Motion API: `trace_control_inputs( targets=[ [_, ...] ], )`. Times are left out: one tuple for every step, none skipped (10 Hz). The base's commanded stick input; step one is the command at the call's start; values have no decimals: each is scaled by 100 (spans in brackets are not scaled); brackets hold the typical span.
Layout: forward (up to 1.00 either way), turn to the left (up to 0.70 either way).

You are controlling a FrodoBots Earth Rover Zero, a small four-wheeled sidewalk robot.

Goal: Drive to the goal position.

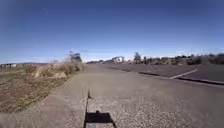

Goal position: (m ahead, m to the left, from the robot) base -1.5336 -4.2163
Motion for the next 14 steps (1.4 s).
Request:
trace_control_inputs(
  targets=[
    [0,-70],
    [0,-70],
    [0,-70],
    [0,-70],
    [0,-70],
    [0,-70],
    [0,-70],
    [0,-70],
    [0,-70],
    [0,-70],
    [0,-70],
    [0,-70],
    [0,-70],
    [0,-70]
  ],
)
